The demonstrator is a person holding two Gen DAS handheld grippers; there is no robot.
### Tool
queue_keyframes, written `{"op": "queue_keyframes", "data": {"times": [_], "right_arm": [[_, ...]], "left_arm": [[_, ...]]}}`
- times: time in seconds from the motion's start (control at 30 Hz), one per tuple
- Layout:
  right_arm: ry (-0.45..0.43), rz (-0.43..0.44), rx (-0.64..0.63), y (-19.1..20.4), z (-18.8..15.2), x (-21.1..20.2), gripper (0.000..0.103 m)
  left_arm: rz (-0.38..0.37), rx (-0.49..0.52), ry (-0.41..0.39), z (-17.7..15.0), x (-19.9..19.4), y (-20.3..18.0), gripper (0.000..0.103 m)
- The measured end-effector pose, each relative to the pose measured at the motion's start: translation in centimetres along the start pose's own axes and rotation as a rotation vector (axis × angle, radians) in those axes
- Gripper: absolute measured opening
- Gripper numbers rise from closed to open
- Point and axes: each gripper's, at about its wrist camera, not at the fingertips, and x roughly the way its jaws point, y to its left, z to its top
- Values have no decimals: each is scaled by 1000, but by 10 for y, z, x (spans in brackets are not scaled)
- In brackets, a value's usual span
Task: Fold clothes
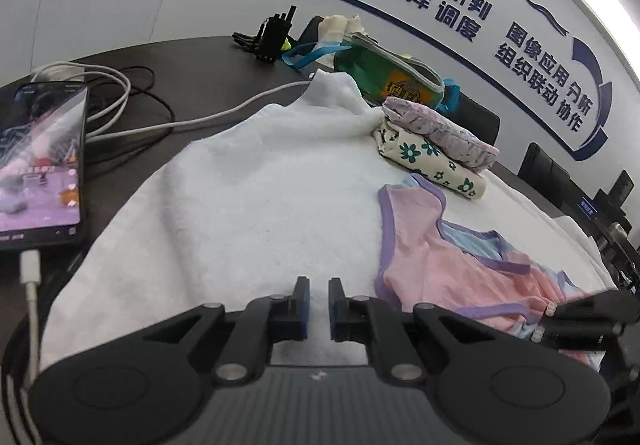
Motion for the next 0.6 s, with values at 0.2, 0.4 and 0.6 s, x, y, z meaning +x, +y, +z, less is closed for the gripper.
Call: {"op": "queue_keyframes", "data": {"times": [0.2, 0.4, 0.6], "right_arm": [[19, -31, -10, -2, -3, -8, 25], [48, -48, -14, 2, -13, -3, 21], [24, -41, -24, 13, -21, -14, 28]], "left_arm": [[-60, 30, 43, 3, 13, -20, 30], [-114, 58, 77, 5, 25, -39, 4], [38, 92, -21, 3, 11, -39, 5]]}}
